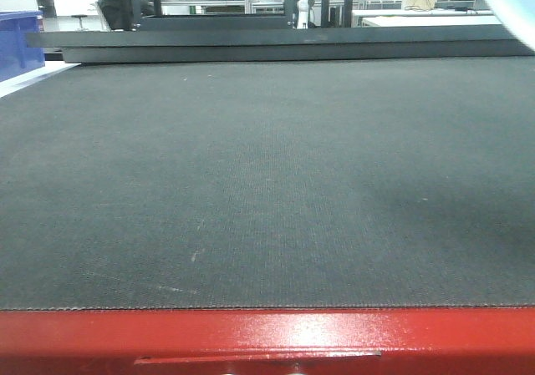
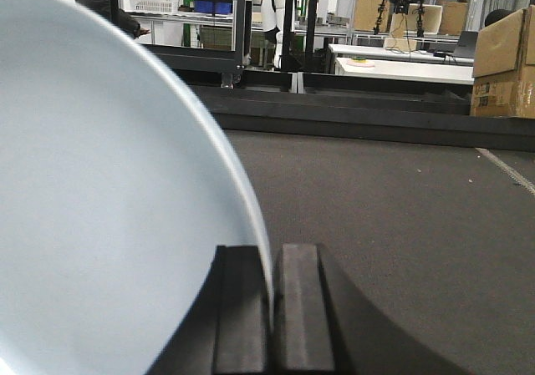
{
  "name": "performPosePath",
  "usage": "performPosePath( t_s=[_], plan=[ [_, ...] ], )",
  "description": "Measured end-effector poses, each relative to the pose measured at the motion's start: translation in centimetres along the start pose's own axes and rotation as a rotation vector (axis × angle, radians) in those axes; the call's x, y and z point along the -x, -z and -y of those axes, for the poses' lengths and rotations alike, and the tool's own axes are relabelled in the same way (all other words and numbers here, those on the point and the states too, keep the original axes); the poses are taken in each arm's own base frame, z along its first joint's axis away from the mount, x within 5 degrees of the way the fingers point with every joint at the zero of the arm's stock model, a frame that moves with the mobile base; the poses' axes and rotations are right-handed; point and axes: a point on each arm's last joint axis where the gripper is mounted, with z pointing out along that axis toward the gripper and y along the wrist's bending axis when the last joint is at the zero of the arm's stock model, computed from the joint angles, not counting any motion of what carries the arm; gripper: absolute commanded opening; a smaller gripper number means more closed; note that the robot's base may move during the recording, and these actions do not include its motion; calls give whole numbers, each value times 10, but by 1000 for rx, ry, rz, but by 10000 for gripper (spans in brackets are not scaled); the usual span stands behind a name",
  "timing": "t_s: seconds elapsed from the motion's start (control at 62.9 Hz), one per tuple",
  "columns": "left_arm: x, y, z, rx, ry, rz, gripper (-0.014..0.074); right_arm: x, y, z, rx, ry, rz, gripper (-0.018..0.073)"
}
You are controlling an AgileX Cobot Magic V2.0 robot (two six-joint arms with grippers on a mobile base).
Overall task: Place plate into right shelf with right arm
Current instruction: 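Raise the held plate upright above the table with the right gripper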
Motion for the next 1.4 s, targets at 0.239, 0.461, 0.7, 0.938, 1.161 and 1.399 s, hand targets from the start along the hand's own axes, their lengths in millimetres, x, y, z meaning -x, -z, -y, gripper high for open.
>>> performPosePath(
  t_s=[0.239,0.461,0.7,0.938,1.161,1.399],
  plan=[
    [0,0,0,0,0,0,-47,0,0,0,0,3,-2,52],
    [0,0,0,0,0,0,-47,0,0,0,0,5,-3,52],
    [0,0,0,0,0,0,-47,0,0,0,0,5,-4,52],
    [0,0,0,0,0,0,-47,0,0,0,0,5,-4,52],
    [0,0,0,0,0,0,-47,0,0,0,0,5,-4,52],
    [0,0,0,0,0,0,-47,0,0,0,0,5,-4,52]
  ],
)
